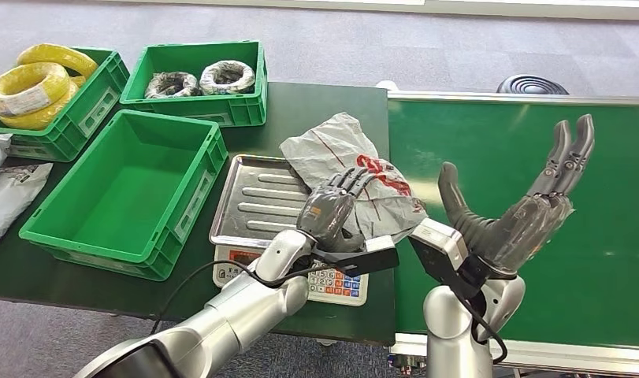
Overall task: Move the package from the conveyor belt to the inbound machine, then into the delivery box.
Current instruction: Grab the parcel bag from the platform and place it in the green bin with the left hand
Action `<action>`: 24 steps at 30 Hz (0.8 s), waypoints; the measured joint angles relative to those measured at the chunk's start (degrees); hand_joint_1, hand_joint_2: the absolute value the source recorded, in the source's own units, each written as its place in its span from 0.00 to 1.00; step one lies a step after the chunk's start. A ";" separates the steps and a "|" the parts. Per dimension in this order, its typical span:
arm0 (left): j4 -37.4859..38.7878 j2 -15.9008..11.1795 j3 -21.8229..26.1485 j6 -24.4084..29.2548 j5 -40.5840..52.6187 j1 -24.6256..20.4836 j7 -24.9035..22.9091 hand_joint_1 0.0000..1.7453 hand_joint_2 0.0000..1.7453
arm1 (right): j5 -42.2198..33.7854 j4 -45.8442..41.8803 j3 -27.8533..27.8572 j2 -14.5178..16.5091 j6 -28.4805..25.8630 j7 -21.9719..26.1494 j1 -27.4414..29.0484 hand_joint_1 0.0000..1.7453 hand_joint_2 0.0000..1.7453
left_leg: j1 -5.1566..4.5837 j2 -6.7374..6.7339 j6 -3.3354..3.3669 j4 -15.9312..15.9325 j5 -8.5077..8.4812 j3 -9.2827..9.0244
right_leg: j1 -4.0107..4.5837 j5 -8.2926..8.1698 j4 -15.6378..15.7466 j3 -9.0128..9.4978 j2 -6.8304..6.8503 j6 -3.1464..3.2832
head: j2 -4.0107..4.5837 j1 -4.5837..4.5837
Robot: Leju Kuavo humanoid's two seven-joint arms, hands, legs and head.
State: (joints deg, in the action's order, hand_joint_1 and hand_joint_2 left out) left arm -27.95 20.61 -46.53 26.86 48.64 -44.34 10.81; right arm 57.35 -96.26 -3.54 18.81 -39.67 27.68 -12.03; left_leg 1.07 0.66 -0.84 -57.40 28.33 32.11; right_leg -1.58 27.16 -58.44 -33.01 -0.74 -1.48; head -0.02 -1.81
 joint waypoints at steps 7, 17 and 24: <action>0.33 0.11 -0.83 -1.76 -1.80 1.06 0.81 0.00 1.00 | -0.04 0.00 -0.13 -0.37 0.00 -0.72 -0.50 0.00 1.00 | 0.00 0.00 0.00 0.00 0.00 0.01 | 0.00 0.00 0.00 0.00 0.00 0.00 | 0.00 0.01; 0.39 0.11 -1.27 -3.37 -3.05 2.20 2.05 0.00 1.00 | -0.02 0.00 -0.15 -0.66 0.00 -1.26 -0.69 0.00 1.00 | 0.00 0.00 0.00 0.00 0.00 0.01 | 0.00 0.00 0.00 0.00 0.00 0.00 | 0.00 0.00; 0.39 0.11 -1.51 -3.36 -3.07 2.34 2.06 0.45 1.00 | -0.02 0.00 -0.15 -0.77 0.00 -1.34 -0.72 0.00 1.00 | 0.00 0.00 0.00 0.00 0.00 0.01 | 0.00 0.00 0.00 0.00 0.00 0.00 | 0.00 0.00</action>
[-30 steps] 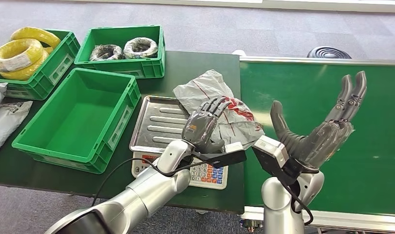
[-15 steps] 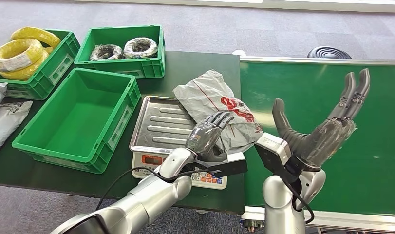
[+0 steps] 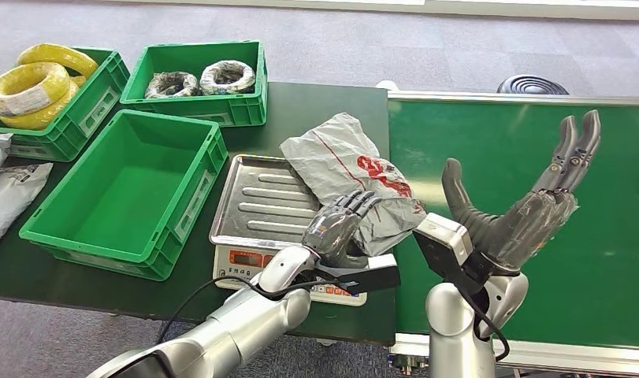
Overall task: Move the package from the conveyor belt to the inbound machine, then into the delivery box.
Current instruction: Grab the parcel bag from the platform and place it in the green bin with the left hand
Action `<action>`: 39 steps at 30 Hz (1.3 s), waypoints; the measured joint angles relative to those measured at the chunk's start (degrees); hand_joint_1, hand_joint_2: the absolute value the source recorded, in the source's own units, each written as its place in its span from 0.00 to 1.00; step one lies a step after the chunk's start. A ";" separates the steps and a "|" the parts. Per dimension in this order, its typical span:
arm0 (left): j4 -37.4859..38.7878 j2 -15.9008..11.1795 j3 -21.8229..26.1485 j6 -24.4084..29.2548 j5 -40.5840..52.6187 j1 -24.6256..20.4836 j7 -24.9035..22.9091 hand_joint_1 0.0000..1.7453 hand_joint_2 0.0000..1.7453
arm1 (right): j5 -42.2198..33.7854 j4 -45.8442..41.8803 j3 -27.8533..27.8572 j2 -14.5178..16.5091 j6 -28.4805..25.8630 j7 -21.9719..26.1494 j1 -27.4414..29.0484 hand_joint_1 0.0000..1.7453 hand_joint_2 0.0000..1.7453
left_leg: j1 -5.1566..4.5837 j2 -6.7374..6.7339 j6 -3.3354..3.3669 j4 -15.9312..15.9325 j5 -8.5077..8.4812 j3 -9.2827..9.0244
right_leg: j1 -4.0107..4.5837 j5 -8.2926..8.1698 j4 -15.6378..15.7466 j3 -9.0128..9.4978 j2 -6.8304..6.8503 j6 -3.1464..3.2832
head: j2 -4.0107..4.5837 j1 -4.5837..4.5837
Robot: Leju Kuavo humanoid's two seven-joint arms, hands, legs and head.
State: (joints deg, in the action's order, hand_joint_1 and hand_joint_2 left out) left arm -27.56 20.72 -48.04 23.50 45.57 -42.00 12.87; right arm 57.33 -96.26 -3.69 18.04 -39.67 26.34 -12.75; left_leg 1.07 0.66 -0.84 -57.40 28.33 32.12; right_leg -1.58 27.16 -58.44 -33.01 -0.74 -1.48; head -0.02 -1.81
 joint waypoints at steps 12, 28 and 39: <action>0.21 0.00 0.85 -0.60 -2.90 -0.08 1.71 0.92 1.00 | 0.24 1.20 -0.63 -0.21 0.00 -1.35 -1.43 0.00 1.00 | 0.00 0.00 0.00 0.00 0.00 0.00 | 0.00 0.00 -0.01 0.00 0.00 0.00 | 0.00 0.01; 1.03 0.00 3.01 -0.18 -3.44 -0.05 2.97 0.98 1.00 | -0.10 3.21 -0.56 -0.51 0.00 -1.47 -2.35 0.00 1.00 | 0.00 0.00 0.00 0.00 0.00 0.00 | 0.00 0.00 0.00 0.00 0.00 0.00 | 0.00 0.00; -0.29 -0.77 11.62 10.83 -8.92 -2.57 5.57 0.99 1.00 | 0.50 3.47 -0.36 -0.49 0.00 -0.29 -2.28 0.00 1.00 | 0.01 0.00 -0.01 0.00 -0.02 0.00 | 0.00 -0.01 -0.03 0.01 0.01 0.00 | 0.00 0.01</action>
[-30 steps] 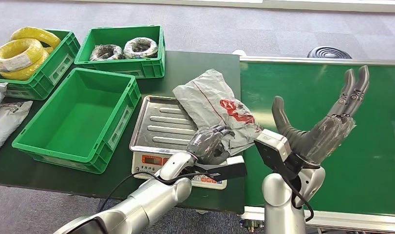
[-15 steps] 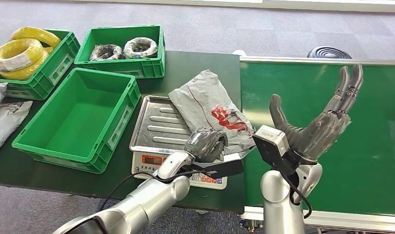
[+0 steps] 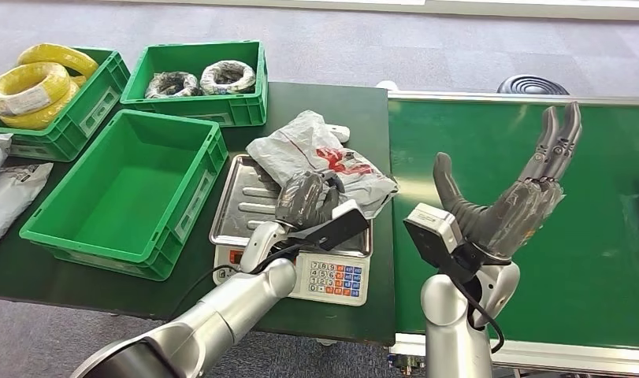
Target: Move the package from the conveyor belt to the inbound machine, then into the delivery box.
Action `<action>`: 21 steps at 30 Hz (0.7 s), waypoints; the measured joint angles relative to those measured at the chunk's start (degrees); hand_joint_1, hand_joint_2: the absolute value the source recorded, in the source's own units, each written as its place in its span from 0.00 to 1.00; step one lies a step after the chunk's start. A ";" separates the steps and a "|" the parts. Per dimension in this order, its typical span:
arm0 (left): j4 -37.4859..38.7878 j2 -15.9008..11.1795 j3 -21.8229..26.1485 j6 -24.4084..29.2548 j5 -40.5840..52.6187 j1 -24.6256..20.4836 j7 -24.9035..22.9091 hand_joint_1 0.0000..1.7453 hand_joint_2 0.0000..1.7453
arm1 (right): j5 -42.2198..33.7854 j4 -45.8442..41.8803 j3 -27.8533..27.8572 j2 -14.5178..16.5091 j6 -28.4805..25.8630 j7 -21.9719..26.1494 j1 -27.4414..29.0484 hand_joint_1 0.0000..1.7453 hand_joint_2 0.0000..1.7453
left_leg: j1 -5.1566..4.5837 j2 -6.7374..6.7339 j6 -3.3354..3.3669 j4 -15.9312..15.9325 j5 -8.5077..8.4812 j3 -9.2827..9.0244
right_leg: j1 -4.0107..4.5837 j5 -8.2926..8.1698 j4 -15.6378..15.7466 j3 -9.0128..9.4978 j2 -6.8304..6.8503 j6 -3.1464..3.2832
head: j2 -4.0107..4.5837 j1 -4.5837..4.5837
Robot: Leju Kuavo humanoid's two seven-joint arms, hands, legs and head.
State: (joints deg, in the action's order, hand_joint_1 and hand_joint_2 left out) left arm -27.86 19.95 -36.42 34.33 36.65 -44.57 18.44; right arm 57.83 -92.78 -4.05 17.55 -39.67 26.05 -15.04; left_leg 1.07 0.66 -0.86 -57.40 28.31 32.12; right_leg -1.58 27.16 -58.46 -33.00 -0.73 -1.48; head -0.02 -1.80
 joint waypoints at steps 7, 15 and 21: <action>-2.83 -3.16 7.57 3.23 0.46 -4.80 -1.71 0.99 1.00 | -0.44 0.79 0.32 0.09 0.00 1.75 -0.01 0.00 1.00 | 0.02 0.02 -0.01 0.00 -0.01 0.00 | 0.01 -0.01 -0.02 0.00 0.01 0.01 | 0.00 0.00; -8.12 -6.70 19.34 4.91 19.88 -6.72 -8.36 0.99 1.00 | -0.65 2.02 0.39 0.28 0.00 2.22 -0.01 0.00 1.00 | 0.02 -0.02 -0.01 0.00 -0.01 0.02 | 0.02 -0.01 -0.04 -0.04 -0.01 0.01 | 0.00 0.00; -11.02 -7.44 33.52 4.93 29.08 -7.53 -6.68 0.99 1.00 | -0.63 2.82 0.42 0.37 0.00 2.35 -0.02 0.00 1.00 | 0.03 -0.01 -0.01 0.00 -0.02 0.03 | 0.03 0.00 -0.04 -0.05 -0.01 0.01 | 0.00 0.00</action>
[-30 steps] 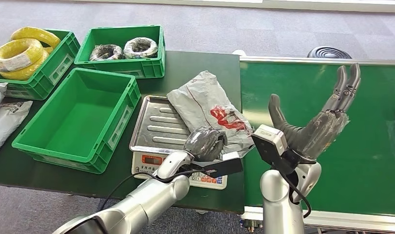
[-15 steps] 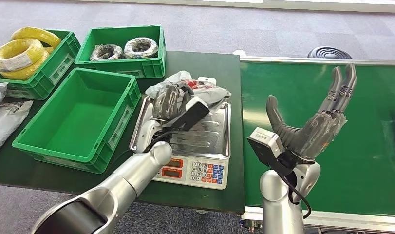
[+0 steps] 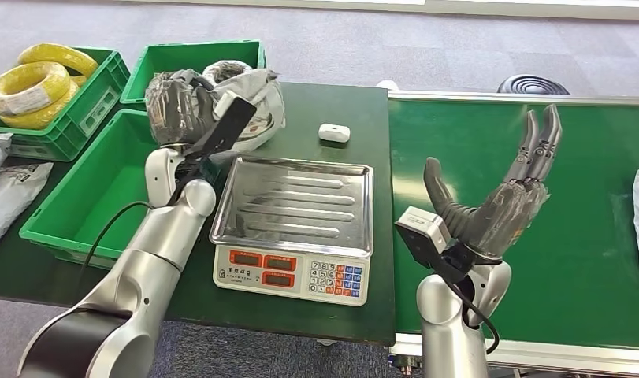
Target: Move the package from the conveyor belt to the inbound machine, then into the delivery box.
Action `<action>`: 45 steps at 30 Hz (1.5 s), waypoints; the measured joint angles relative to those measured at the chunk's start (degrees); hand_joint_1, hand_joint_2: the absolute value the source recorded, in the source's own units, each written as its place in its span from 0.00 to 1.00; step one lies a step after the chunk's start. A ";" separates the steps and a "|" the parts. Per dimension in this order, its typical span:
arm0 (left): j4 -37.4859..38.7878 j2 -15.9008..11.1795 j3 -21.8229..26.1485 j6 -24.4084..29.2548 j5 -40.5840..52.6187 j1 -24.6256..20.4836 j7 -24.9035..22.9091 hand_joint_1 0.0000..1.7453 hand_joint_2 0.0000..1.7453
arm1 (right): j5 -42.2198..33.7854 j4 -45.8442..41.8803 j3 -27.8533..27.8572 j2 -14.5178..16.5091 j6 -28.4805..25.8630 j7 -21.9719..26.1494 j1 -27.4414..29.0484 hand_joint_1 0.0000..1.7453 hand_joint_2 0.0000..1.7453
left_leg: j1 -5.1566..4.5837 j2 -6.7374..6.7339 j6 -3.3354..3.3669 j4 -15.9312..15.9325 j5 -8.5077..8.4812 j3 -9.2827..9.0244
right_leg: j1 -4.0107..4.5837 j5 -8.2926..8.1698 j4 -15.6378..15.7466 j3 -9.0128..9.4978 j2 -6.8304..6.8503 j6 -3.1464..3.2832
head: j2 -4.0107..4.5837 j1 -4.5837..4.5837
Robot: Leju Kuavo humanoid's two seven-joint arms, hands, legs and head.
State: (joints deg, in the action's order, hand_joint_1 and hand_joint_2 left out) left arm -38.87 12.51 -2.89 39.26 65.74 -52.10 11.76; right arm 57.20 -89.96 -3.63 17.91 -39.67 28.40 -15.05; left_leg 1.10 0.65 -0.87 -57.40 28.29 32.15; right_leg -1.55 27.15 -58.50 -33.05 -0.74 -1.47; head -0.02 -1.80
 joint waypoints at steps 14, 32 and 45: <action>-9.96 -0.66 21.52 0.02 8.38 -1.26 3.26 0.99 1.00 | -0.04 1.44 0.10 0.58 0.00 0.70 0.01 0.00 1.00 | 0.01 -0.06 0.00 0.01 0.00 0.06 | 0.01 0.00 -0.02 -0.07 -0.07 0.00 | 0.00 0.01; -8.09 -9.34 49.46 0.02 16.00 4.55 -0.99 0.99 1.00 | 0.98 1.33 1.40 0.91 0.00 0.61 2.39 0.00 1.00 | 0.02 -0.06 -0.02 0.03 0.00 0.04 | 0.03 0.03 -0.02 -0.11 -0.07 0.02 | 0.00 0.02; -2.88 -9.17 53.74 0.08 17.24 11.77 -2.21 0.00 1.00 | 1.50 -0.37 1.14 1.23 0.00 0.75 5.34 0.00 1.00 | 0.02 -0.07 -0.01 0.03 0.00 0.05 | 0.02 0.03 0.00 -0.10 -0.07 0.02 | 0.00 0.03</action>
State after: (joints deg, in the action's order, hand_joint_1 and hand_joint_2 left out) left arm -41.75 3.33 50.85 39.33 82.97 -40.33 9.56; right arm 58.70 -90.33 -2.49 19.15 -39.67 29.16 -9.71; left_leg 1.12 0.58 -0.88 -57.37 28.29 32.21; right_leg -1.53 27.18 -58.50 -33.16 -0.80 -1.45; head -0.02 -1.78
